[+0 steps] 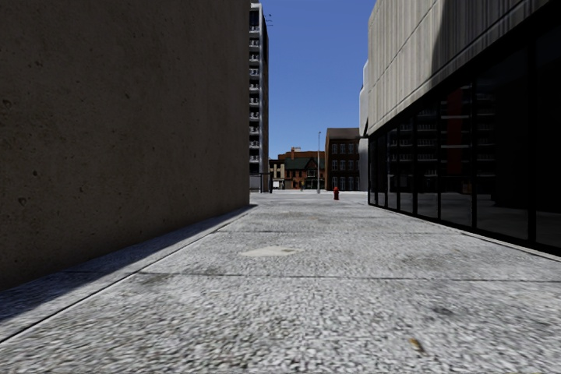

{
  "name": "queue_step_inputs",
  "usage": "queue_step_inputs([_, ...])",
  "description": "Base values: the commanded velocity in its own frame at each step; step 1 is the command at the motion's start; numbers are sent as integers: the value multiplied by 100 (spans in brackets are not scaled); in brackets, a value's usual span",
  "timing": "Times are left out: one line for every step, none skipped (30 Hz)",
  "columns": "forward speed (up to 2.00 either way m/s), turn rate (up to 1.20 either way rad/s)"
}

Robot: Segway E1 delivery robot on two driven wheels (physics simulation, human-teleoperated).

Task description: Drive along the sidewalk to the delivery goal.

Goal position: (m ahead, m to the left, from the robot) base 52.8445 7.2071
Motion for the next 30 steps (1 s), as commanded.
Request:
queue_step_inputs([200,0])
queue_step_inputs([200,0])
queue_step_inputs([200,0])
queue_step_inputs([200,0])
queue_step_inputs([200,0])
queue_step_inputs([200,0])
queue_step_inputs([200,0])
queue_step_inputs([200,0])
queue_step_inputs([200,0])
queue_step_inputs([200,0])
queue_step_inputs([200,0])
queue_step_inputs([200,0])
queue_step_inputs([200,-4])
queue_step_inputs([200,-4])
queue_step_inputs([200,-21])
queue_step_inputs([200,-28])
queue_step_inputs([200,-28])
queue_step_inputs([200,-32])
queue_step_inputs([200,-32])
queue_step_inputs([200,-32])
queue_step_inputs([200,-32])
queue_step_inputs([200,-32])
queue_step_inputs([200,-32])
queue_step_inputs([200,-32])
queue_step_inputs([200,-32])
queue_step_inputs([200,-32])
queue_step_inputs([200,-32])
queue_step_inputs([200,-32])
queue_step_inputs([200,-32])
queue_step_inputs([200,-32])
